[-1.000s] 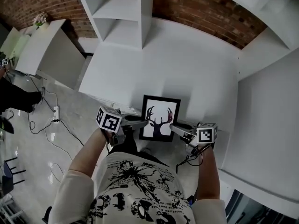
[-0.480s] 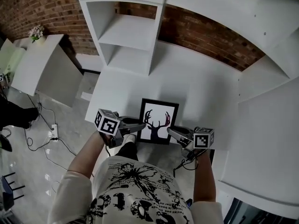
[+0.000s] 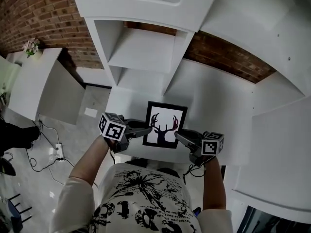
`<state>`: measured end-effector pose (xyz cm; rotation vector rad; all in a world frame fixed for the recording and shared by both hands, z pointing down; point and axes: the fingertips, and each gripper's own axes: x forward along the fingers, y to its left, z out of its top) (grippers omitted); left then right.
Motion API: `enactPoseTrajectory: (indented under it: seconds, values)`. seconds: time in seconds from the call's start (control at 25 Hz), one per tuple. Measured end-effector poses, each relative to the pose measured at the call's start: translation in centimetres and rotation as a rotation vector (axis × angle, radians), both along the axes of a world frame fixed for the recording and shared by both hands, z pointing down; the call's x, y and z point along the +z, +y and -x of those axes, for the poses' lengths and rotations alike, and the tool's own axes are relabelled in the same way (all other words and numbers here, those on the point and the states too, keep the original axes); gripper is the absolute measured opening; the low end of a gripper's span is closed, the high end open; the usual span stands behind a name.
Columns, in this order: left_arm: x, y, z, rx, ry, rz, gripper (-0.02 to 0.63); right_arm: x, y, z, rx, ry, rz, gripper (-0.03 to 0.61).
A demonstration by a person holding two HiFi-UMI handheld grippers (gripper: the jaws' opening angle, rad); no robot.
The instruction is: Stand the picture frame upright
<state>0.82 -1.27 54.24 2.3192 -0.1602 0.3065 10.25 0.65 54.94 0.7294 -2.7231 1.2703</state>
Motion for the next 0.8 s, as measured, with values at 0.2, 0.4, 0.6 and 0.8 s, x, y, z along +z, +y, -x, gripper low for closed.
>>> enactPoseTrajectory:
  seconds: [0.2,0.4,0.6,0.8]
  values:
    - [-2.3,-8.8,4.6,-0.005,-0.007,-0.05,0.083,-2.6,-8.4,4.8,0.022,0.04,-0.016,0.084]
    - [-1.7,-11.2,4.9,-0.006,-0.064,-0.137,0.085,-1.7,-10.7,5.0,0.046,0.124,-0.05,0.084]
    - [-1.9,-15.0,5.5,-0.039,-0.096,-0.232,0.09,-1.3,-13.9,5.7,0.055,0.163,-0.062,0.084]
    - [-3.4,-19.4,7.1,-0.062,-0.114,-0.31,0.094,-3.0,-18.6,6.8,0.05,0.275,-0.126,0.084]
